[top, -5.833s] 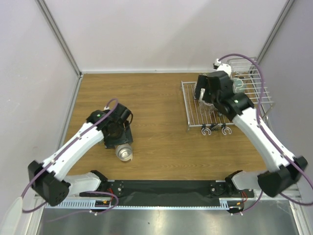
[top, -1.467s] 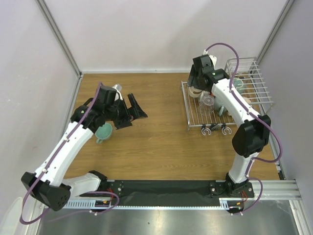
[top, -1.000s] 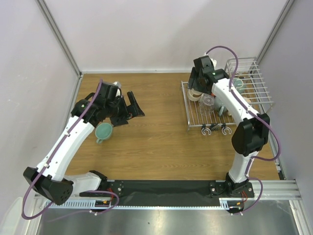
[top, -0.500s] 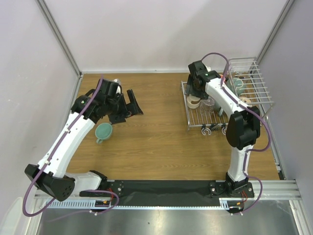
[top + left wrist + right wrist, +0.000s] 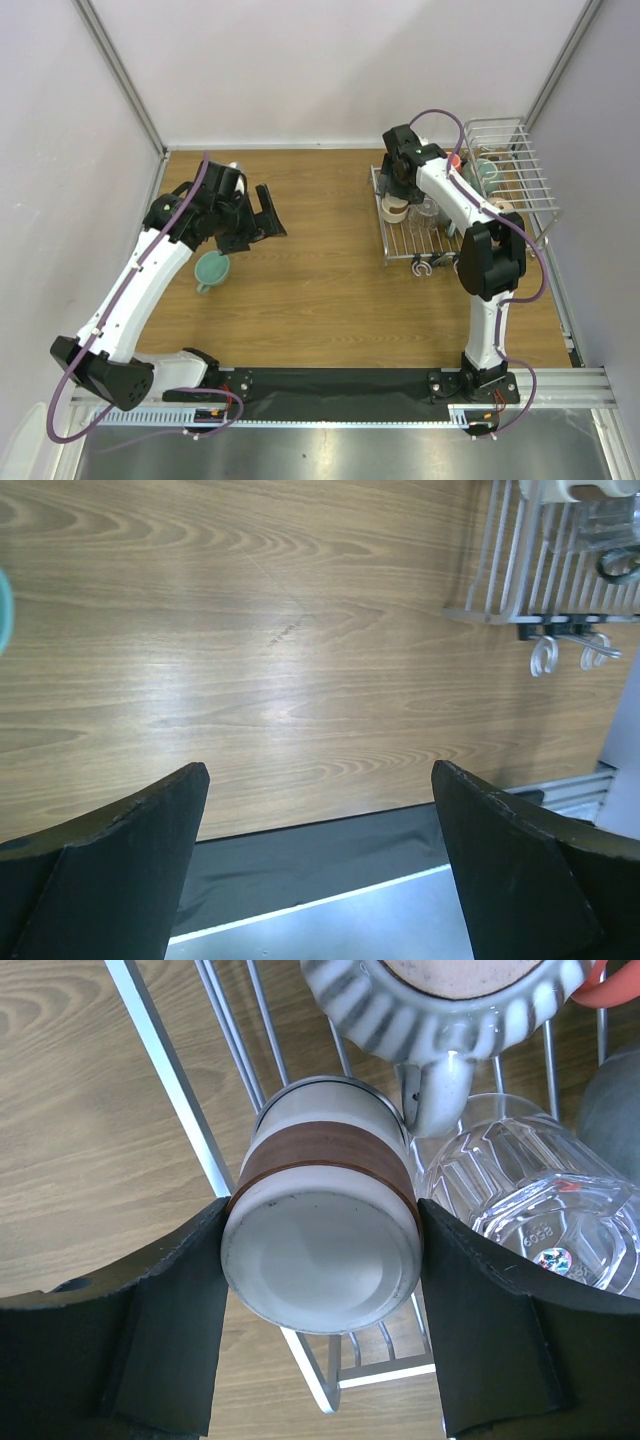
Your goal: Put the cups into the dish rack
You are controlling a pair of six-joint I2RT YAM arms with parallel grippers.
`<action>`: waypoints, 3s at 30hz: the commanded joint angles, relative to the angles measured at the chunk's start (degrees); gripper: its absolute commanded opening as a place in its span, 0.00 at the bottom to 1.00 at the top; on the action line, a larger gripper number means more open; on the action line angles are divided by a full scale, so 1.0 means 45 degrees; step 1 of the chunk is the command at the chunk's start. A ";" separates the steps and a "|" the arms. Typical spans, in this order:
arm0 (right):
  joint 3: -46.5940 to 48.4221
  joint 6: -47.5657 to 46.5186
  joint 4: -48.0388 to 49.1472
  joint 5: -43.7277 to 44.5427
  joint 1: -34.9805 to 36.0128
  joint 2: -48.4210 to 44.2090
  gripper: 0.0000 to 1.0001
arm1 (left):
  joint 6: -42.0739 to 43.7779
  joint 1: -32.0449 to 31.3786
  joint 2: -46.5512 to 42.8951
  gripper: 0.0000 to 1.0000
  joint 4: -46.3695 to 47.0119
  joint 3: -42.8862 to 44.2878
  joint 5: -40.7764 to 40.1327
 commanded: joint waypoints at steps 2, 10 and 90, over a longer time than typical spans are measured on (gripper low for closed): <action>0.0756 -0.0130 -0.0080 0.0020 0.0018 -0.0110 0.74 | 0.0595 0.0222 0.0208 1.00 -0.0467 0.0519 -0.0851; 0.1243 -0.0247 -0.0489 -0.0019 0.0077 -0.0032 0.90 | 0.1025 0.0418 0.1048 1.00 -0.1054 0.0910 -0.2374; -0.8814 0.1002 0.9703 -1.3358 0.2088 -1.2142 0.77 | -1.7412 -0.0011 -0.1119 0.00 2.0509 -0.4051 0.8230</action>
